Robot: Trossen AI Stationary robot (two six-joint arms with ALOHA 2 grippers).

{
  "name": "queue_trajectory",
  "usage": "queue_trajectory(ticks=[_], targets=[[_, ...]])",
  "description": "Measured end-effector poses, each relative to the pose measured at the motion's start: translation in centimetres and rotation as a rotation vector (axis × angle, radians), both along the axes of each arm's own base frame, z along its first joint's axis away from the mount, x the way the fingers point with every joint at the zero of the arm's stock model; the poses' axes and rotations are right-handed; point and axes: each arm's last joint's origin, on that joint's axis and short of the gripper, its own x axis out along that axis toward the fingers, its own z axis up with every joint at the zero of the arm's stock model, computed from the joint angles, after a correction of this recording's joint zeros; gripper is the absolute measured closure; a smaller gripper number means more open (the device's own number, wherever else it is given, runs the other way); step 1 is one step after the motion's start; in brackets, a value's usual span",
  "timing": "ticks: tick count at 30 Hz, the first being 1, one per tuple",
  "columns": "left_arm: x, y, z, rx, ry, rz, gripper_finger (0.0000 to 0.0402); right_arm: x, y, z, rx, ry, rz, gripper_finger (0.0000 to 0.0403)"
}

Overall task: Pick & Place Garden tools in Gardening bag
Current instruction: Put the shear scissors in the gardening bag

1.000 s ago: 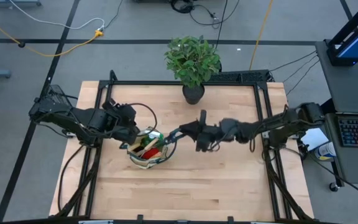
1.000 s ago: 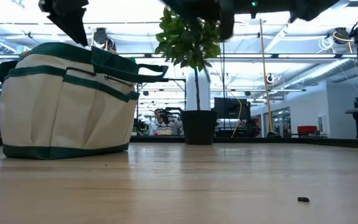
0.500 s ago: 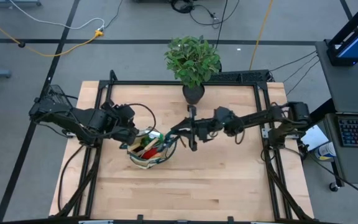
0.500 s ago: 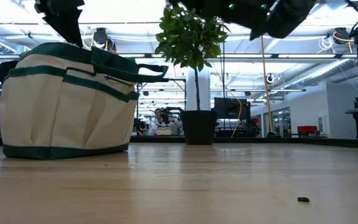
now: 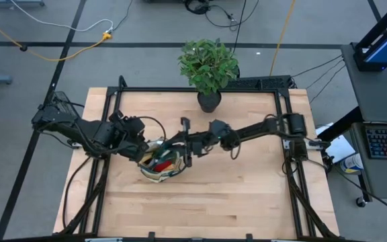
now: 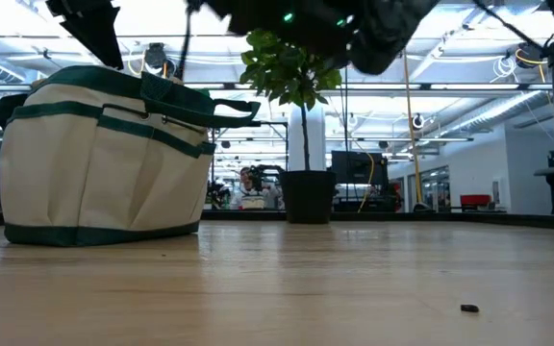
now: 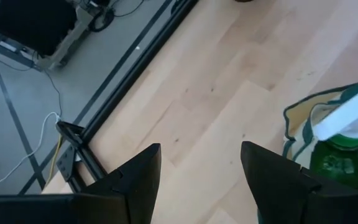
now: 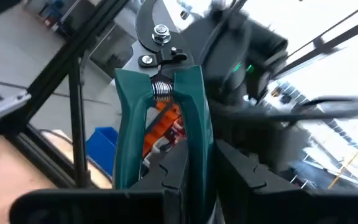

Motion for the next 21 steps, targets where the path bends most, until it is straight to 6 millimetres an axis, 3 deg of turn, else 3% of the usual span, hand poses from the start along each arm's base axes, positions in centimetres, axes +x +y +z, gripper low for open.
queue_trajectory(ticks=[9, 16, 21], targets=[[-0.2, -0.4, 0.0, -0.003, 0.007, -0.018, 0.0174, 2.3, -0.2, -2.6, 0.003, 0.081, -0.022, 0.0355], [-0.5, -0.9, 0.0, -0.010, 0.021, -0.036, 0.0174, 2.7, -1.0, -4.8, -0.101, 0.295, -0.261, 0.0355], [-1.1, -1.2, 0.0, -0.006, 0.031, -0.013, 0.0174, 2.3, -0.6, -4.8, -0.197, 0.386, -0.301, 0.0343]])
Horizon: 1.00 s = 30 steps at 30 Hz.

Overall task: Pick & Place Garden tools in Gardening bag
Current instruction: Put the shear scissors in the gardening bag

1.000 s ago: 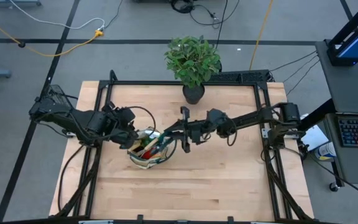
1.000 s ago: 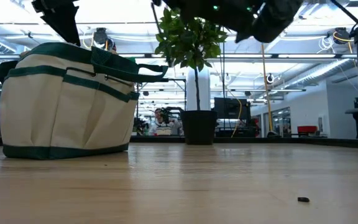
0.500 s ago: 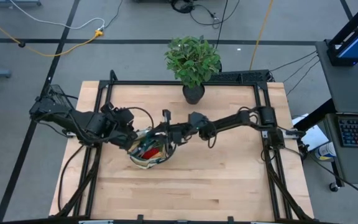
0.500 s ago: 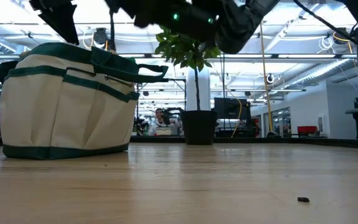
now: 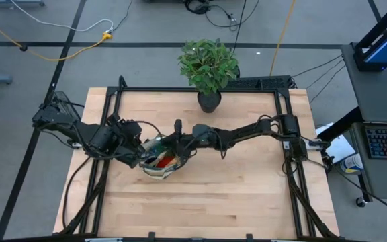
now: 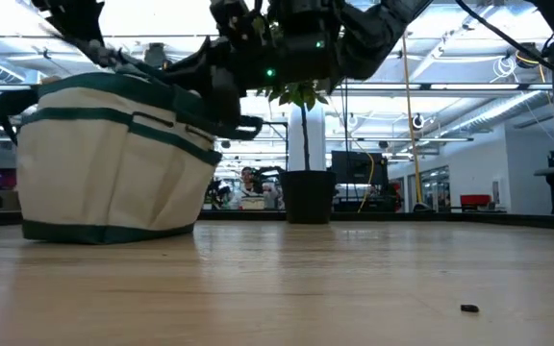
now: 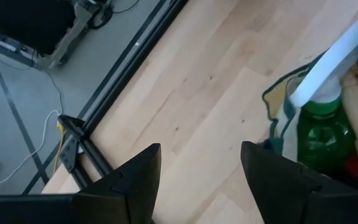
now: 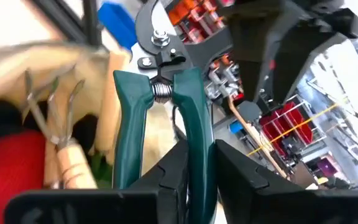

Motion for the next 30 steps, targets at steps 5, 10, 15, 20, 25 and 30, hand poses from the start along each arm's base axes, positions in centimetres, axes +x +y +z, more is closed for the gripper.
queue_trajectory(ticks=[5, 10, 15, 20, 25, 30], targets=[[0.0, -0.1, 0.0, -0.006, -0.011, 0.004, 0.0174, -0.5, 0.6, 0.2, -0.186, 0.068, -0.063, 0.0340], [0.0, -0.1, 0.0, -0.010, -0.017, 0.013, 0.0174, -0.8, 0.3, -0.5, -0.348, 0.178, -0.088, 0.0342], [0.0, -0.1, 0.0, -0.015, -0.027, 0.026, 0.0174, -0.8, 0.5, -0.7, -0.371, 0.192, -0.086, 0.0324], [0.0, -0.2, 0.0, -0.029, -0.025, 0.030, 0.0174, -0.8, 0.3, -0.6, -0.401, 0.201, -0.175, 0.0296], [0.0, -0.2, 0.0, -0.034, -0.039, 0.047, 0.0174, -0.9, 1.1, -0.8, -0.403, 0.212, -0.126, 0.0266], [0.0, -0.2, 0.0, -0.036, -0.043, 0.050, 0.0174, -1.0, 2.5, -1.0, -0.410, 0.232, -0.122, 0.0234]])
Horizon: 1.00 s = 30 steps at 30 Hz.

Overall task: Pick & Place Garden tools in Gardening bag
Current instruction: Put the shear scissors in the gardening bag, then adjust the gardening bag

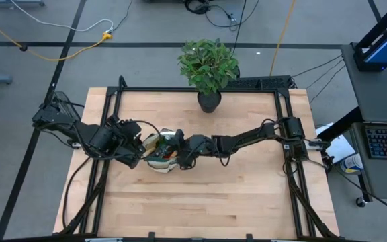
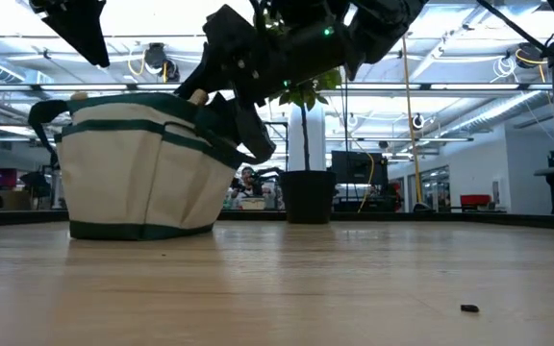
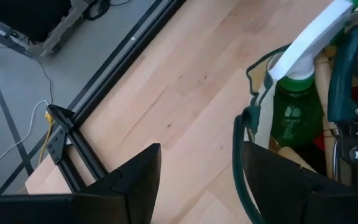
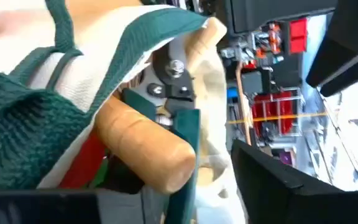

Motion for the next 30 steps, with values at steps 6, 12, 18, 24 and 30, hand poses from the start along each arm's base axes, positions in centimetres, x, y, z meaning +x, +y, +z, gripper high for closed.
queue_trajectory(ticks=[6, 12, 18, 24, 30], targets=[[0.0, 0.0, 0.0, -0.006, -0.015, 0.016, 0.0174, 0.0, 0.8, 0.9, -0.072, -0.090, -0.108, 0.0200], [0.0, -0.1, -0.1, -0.040, 0.007, 0.012, 0.0174, -0.5, 0.9, 1.8, -0.121, -0.051, -0.142, 0.0185], [-0.3, -0.8, -0.2, -0.084, 0.094, -0.098, 0.0174, -2.2, 0.5, 3.6, 0.023, 0.028, -0.193, 0.0191], [-1.0, -2.4, -0.4, -0.170, 0.161, -0.207, 0.0174, -5.0, 0.3, 5.8, 0.213, 0.145, -0.255, 0.0189], [-2.1, -3.5, -3.0, -0.100, 0.132, -0.138, 0.0174, -7.8, 1.0, 2.8, 0.343, 0.278, -0.213, 0.0190]])
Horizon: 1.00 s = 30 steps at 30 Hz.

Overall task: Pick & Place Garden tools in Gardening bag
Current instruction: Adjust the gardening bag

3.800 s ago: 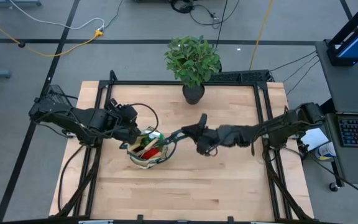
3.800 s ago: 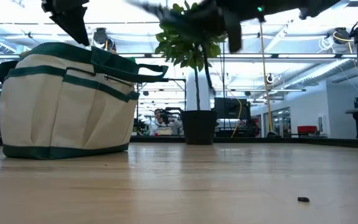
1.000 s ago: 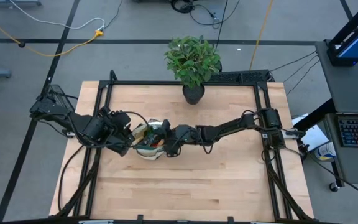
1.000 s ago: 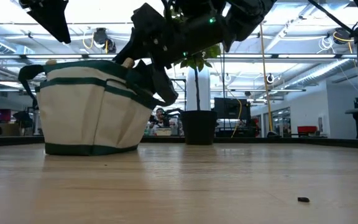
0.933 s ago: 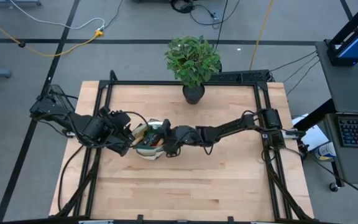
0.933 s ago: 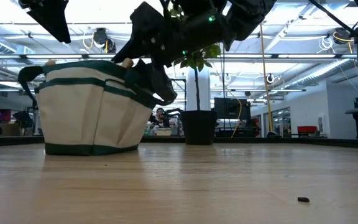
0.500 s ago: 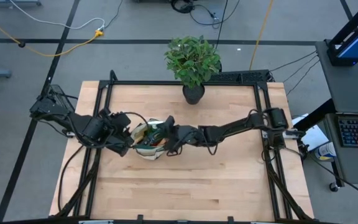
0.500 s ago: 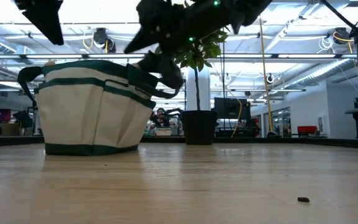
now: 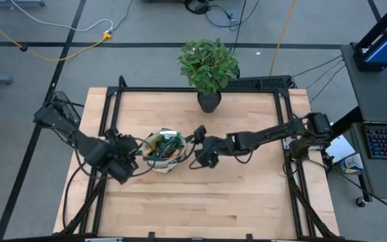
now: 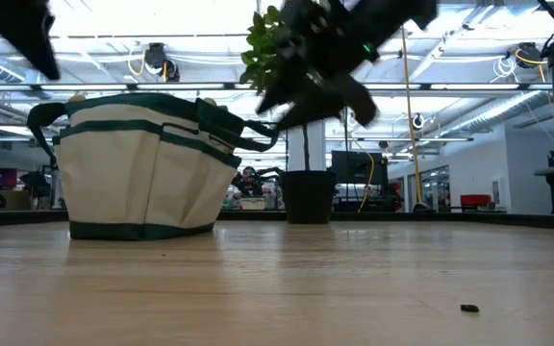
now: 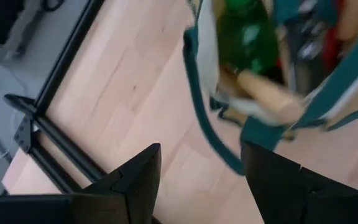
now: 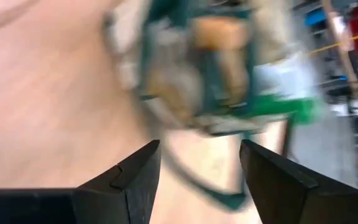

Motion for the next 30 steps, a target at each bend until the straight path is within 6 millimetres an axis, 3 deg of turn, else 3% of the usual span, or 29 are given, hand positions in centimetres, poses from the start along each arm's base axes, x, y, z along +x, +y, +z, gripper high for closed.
queue_trajectory(ticks=[5, 8, 16, 24, 30], targets=[[-0.7, -0.2, -4.3, 0.009, 0.034, 0.012, 0.0174, -1.3, 0.7, -3.1, 0.082, -0.066, -0.032, 0.0185], [-0.8, -0.4, -5.8, -0.050, 0.050, 0.023, 0.0174, -1.6, 0.7, -4.7, 0.079, -0.144, -0.017, 0.0183], [-0.3, -0.8, -5.1, -0.088, 0.020, 0.002, 0.0174, -1.3, -0.4, -6.7, 0.059, -0.214, 0.084, 0.0183], [0.0, -0.8, -5.7, -0.047, -0.080, 0.033, 0.0175, -0.6, -2.0, -6.5, 0.046, -0.299, 0.050, 0.0183], [-0.1, -0.6, -8.1, -0.039, -0.097, 0.004, 0.0234, -0.5, -2.0, -6.3, -0.001, -0.297, 0.176, 0.0199]])
